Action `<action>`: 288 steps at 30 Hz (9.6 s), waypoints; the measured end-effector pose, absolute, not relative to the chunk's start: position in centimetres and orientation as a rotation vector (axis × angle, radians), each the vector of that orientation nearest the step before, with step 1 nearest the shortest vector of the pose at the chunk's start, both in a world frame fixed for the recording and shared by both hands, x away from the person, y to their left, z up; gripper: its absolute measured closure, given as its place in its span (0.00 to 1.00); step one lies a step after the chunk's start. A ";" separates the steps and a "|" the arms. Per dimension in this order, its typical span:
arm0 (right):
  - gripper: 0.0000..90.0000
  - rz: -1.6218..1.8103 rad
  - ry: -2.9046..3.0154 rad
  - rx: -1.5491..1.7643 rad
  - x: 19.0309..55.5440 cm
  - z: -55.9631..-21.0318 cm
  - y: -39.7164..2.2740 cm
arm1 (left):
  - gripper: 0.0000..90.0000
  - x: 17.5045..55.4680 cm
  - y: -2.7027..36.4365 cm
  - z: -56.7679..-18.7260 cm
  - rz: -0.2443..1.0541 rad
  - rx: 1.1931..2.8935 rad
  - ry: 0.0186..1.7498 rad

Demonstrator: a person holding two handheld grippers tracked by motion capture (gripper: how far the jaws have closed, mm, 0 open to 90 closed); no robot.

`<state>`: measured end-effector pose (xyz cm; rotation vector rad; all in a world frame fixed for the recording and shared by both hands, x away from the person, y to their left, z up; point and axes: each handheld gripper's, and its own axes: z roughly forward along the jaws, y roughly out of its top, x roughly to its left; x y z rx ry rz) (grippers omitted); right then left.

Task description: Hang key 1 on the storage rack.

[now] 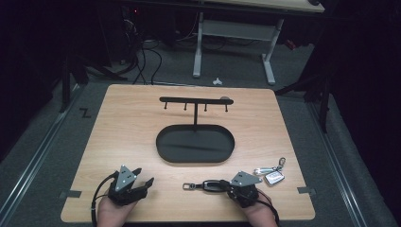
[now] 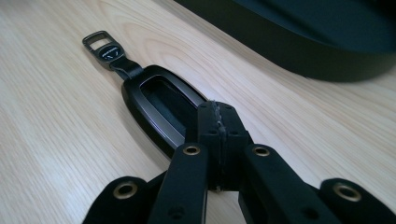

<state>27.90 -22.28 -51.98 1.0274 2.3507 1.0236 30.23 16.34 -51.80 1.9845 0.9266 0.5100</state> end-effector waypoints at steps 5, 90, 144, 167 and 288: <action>1.00 0.987 2.290 1.106 27.0 -51.9 -24.9 | 0.45 31.2 14.7 -51.7 0.495 1.993 0.884; 0.65 0.936 2.196 1.317 30.1 -49.9 -28.5 | 0.44 29.8 16.7 -51.7 0.488 1.973 0.930; 0.61 0.045 2.880 1.249 37.6 -48.7 -22.1 | 0.45 29.6 16.1 -51.8 0.484 1.978 0.878; 0.89 0.031 2.865 1.226 37.2 -48.8 -21.4 | 0.46 29.5 16.1 -51.5 0.477 1.959 0.874; 0.89 0.455 2.664 1.218 45.4 -32.5 -15.5 | 0.46 29.5 16.0 -51.9 0.456 2.005 0.839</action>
